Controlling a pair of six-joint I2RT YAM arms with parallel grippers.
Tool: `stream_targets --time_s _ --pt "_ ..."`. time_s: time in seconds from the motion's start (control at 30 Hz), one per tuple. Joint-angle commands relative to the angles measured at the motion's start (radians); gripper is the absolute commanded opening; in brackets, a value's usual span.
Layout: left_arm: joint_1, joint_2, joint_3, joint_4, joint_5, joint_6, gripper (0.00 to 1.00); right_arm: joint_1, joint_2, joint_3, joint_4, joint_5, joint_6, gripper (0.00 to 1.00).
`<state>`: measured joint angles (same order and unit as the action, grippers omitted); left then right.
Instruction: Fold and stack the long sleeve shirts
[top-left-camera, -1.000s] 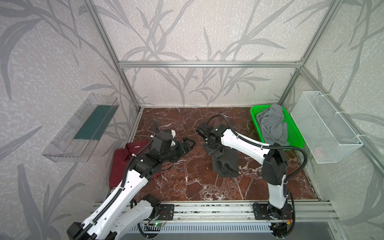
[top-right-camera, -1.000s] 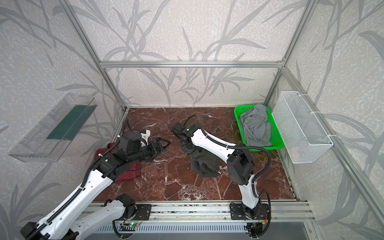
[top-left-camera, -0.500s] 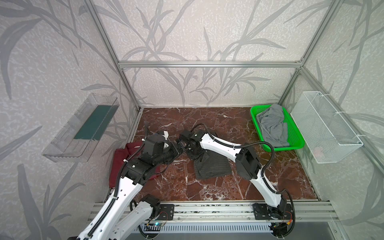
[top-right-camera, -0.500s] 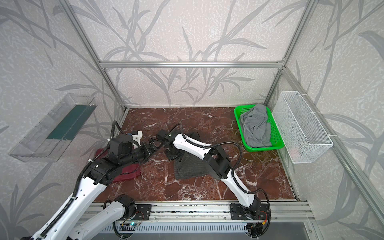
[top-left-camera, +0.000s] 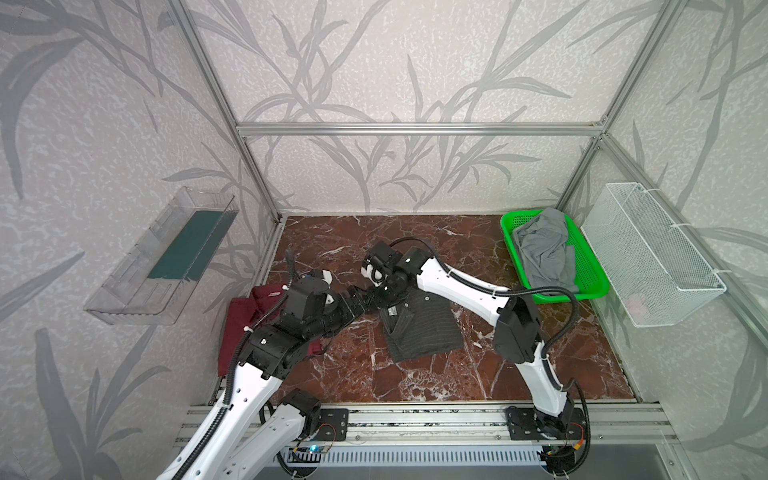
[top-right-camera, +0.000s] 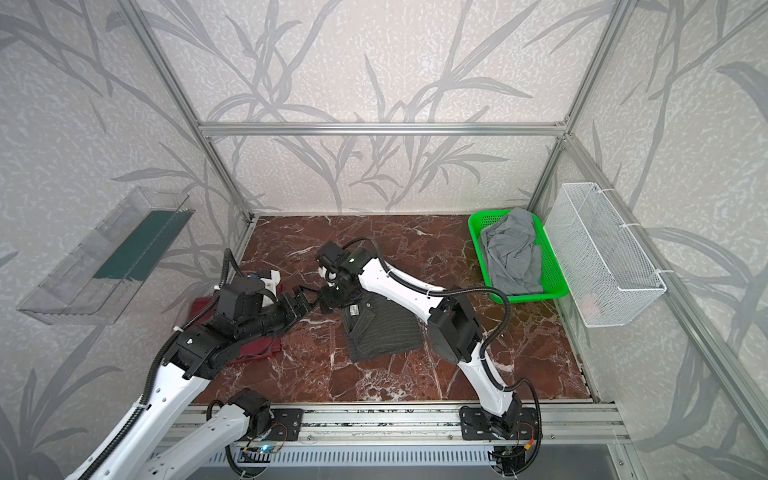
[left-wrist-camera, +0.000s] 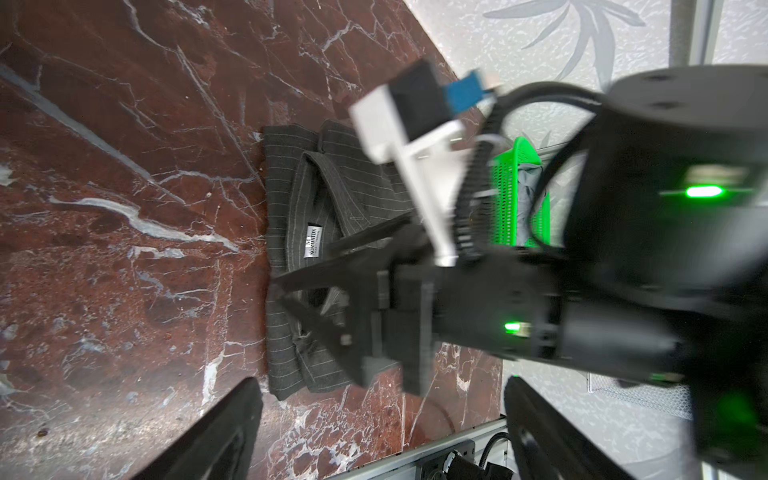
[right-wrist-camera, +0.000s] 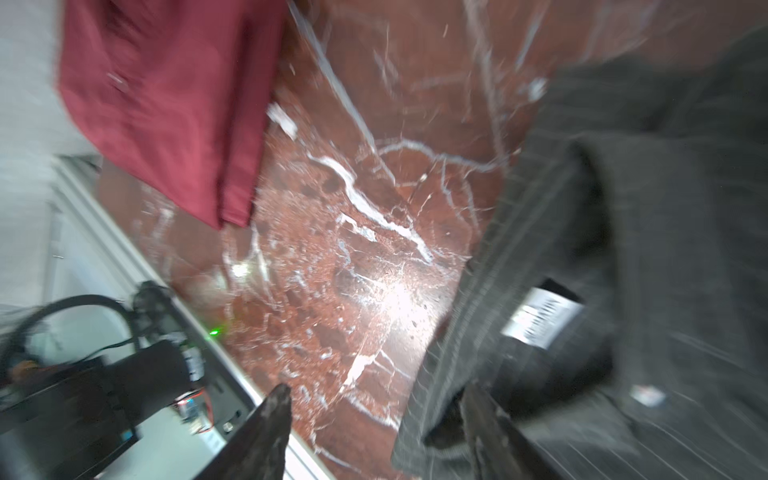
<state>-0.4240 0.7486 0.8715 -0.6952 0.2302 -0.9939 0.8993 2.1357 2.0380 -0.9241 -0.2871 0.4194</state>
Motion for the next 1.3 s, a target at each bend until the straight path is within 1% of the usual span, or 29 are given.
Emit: stream_targets --time_s 0.0,0.13,0.2,0.27,0.4,0.47,0.53,0.6,0.7,0.8,0.87,0.9,0.97,1.03,1.17,1.23,1.27 --pt "0.005 -0.005 -0.053 -0.010 -0.020 0.004 0.92 -0.117 -0.133 -0.103 0.016 0.035 -0.016 0.64" --pt "0.003 0.006 -0.131 0.043 0.016 -0.016 0.92 -0.239 -0.277 -0.361 0.046 0.217 -0.046 0.62" --pt "0.004 0.017 -0.153 0.050 0.020 -0.010 0.92 -0.294 -0.332 -0.495 0.064 0.258 -0.053 0.61" --pt "0.004 0.042 -0.160 0.053 0.022 0.005 0.91 -0.344 -0.380 -0.645 0.118 0.248 -0.055 0.60" --pt "0.004 0.108 -0.164 0.066 0.032 0.020 0.91 -0.354 -0.403 -0.822 0.184 0.235 -0.049 0.59" --pt "0.005 0.138 -0.162 0.069 0.030 0.028 0.92 -0.348 -0.399 -0.895 0.245 0.170 -0.024 0.56" --pt "0.008 0.157 -0.154 0.071 0.027 0.037 0.92 -0.328 -0.390 -0.939 0.285 0.129 -0.003 0.55" --pt "0.013 0.171 -0.139 0.058 0.024 0.049 0.91 -0.285 -0.394 -0.964 0.297 0.135 0.022 0.54" --pt "0.037 0.183 -0.111 0.028 0.027 0.074 0.92 -0.188 -0.408 -0.995 0.329 0.131 0.079 0.54" --pt "0.090 0.191 -0.082 -0.006 0.056 0.102 0.92 -0.089 -0.423 -1.038 0.392 0.107 0.170 0.53" --pt "0.139 0.199 -0.058 -0.036 0.083 0.126 0.91 0.005 -0.421 -1.051 0.454 0.095 0.256 0.53" --pt "0.163 0.201 -0.046 -0.051 0.094 0.139 0.91 0.044 -0.406 -1.042 0.469 0.092 0.285 0.53" --pt "0.215 0.210 -0.019 -0.084 0.116 0.173 0.91 0.165 -0.354 -0.992 0.525 0.092 0.344 0.53" --pt "0.255 0.220 0.008 -0.115 0.139 0.201 0.91 0.240 -0.297 -0.926 0.560 0.087 0.376 0.54" --pt "0.285 0.234 0.055 -0.181 0.143 0.250 0.92 0.328 -0.197 -0.762 0.567 0.069 0.340 0.56" --pt "0.287 0.238 0.057 -0.209 0.140 0.264 0.92 0.348 -0.192 -0.722 0.564 0.074 0.321 0.58" --pt "0.287 0.235 0.050 -0.216 0.140 0.265 0.92 0.355 -0.201 -0.707 0.561 0.068 0.292 0.59"
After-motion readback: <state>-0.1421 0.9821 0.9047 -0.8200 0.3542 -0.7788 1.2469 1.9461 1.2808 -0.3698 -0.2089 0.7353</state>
